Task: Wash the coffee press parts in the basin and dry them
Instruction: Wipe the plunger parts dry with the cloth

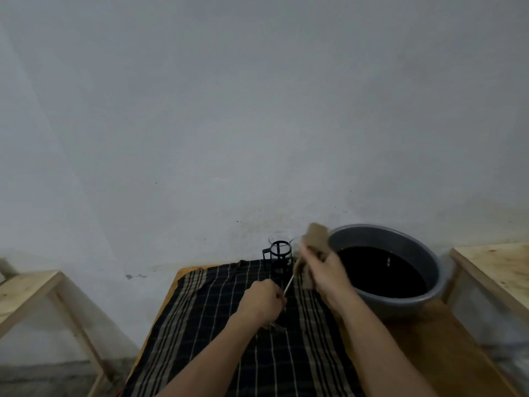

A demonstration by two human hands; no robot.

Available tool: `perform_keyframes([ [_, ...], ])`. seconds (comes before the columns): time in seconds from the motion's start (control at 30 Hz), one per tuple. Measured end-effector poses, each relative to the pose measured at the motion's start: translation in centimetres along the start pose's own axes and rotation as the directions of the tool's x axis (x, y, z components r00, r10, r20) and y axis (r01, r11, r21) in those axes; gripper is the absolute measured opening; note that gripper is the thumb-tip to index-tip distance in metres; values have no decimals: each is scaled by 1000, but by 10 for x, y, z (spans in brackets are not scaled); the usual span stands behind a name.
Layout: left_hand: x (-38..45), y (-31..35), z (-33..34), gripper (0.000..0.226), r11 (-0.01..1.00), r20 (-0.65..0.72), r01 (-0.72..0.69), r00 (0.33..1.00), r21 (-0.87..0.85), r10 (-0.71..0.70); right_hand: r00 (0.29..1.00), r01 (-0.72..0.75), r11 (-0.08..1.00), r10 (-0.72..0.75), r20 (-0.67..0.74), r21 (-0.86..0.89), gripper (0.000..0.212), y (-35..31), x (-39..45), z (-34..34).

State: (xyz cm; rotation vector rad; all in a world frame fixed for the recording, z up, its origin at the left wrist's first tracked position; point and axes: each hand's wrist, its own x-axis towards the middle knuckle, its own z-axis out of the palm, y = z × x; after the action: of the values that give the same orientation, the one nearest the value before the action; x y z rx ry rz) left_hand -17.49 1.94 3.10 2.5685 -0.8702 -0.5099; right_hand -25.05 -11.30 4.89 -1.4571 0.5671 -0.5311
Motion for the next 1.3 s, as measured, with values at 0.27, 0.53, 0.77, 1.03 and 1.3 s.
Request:
perform_keyframes([
  [0.27,-4,18,21,24,958,-76,-127,985,257,152,943,-202,978,178,-280,-57,43,1,14,-18],
  [0.53,2,27,17,26,925,-79,-223,963,309,259,946,40,977,-104,-308,-207,29,18,-15,-14],
  [0.77,-3,41,37,26,926,-4,-269,960,265,280,878,-278,637,473,-79,719,39,27,2,-53],
  [1.03,1,67,48,24,969,-38,-235,970,83,238,963,-143,965,187,-197,218,19,54,-38,-31],
  [1.3,5,29,69,22,995,44,4,999,-103,0,911,-394,918,385,-150,-38,26,97,-45,-107],
])
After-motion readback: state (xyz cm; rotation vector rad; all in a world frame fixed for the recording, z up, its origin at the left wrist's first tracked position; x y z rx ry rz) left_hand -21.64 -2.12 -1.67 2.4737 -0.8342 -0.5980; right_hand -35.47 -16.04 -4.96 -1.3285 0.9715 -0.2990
